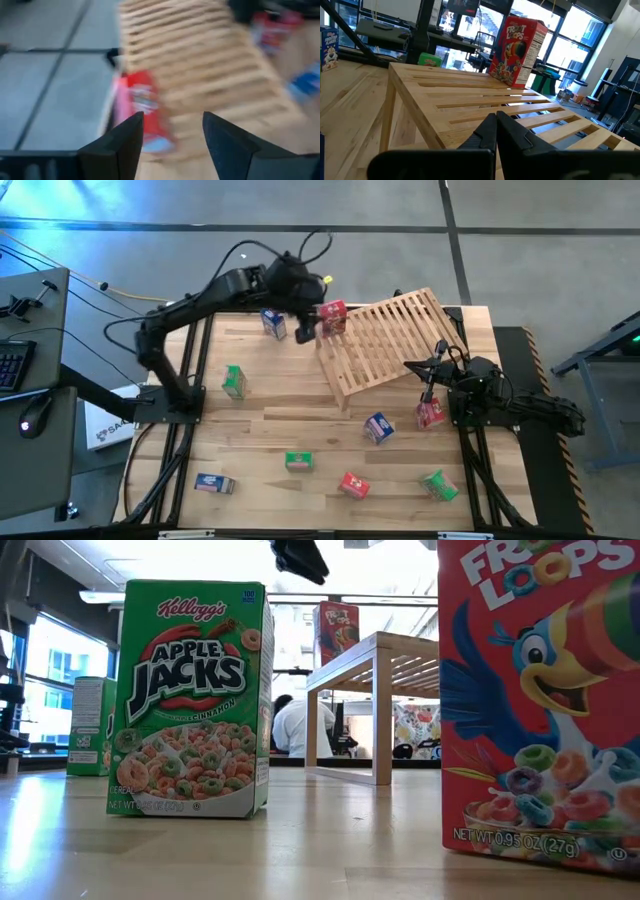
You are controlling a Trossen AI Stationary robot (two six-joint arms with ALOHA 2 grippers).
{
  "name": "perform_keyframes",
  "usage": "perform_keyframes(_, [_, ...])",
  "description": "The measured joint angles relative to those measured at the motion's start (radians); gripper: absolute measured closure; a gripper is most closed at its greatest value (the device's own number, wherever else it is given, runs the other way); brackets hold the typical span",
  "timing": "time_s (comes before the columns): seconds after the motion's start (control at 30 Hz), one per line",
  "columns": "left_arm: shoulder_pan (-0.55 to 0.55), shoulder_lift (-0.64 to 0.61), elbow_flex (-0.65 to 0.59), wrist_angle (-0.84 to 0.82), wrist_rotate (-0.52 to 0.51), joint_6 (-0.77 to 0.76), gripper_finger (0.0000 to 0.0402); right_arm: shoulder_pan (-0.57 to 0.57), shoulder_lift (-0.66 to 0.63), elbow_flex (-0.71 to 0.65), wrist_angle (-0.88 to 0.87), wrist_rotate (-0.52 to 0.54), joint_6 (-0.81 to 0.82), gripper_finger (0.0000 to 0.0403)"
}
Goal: Stack cereal on shelf
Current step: Put the middle right blue cereal box on the shelf
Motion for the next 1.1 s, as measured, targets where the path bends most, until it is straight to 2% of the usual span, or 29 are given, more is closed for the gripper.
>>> perform_keyframes(0.07, [-0.027, -0.077, -0.130, 0.060, 0.071, 0.021, 0.0237, 0.000, 0.000, 0.000, 0.000, 0.000, 0.000, 0.0403])
perform_keyframes(0.2, [-0.079, -0.238, -0.452, 0.315, 0.089, 0.020, 0.0283, 0.000, 0.000, 0.000, 0.000, 0.000, 0.000, 0.0403])
perform_keyframes(0.43, [-0.089, -0.419, -0.982, 0.955, -0.057, -0.105, 0.0352, 0.000, 0.000, 0.000, 0.000, 0.000, 0.000, 0.0403])
perform_keyframes(0.5, [-0.088, -0.444, -1.104, 1.140, -0.060, -0.131, 0.0367, 0.000, 0.000, 0.000, 0.000, 0.000, 0.000, 0.0403])
perform_keyframes(0.6, [-0.088, -0.464, -1.256, 1.421, -0.011, -0.151, 0.0386, 0.000, 0.000, 0.000, 0.000, 0.000, 0.000, 0.0403])
perform_keyframes(0.77, [-0.083, -0.465, -1.403, 1.732, 0.093, -0.190, 0.0400, 0.000, 0.000, 0.000, 0.000, 0.000, 0.000, 0.0403])
perform_keyframes(0.93, [-0.061, -0.465, -1.420, 1.814, 0.286, -0.191, 0.0401, 0.000, 0.000, 0.000, 0.000, 0.000, 0.000, 0.0403])
perform_keyframes(1.1, [-0.063, -0.465, -1.418, 1.850, 0.357, -0.224, 0.0401, 0.000, 0.000, 0.000, 0.000, 0.000, 0.000, 0.0403])
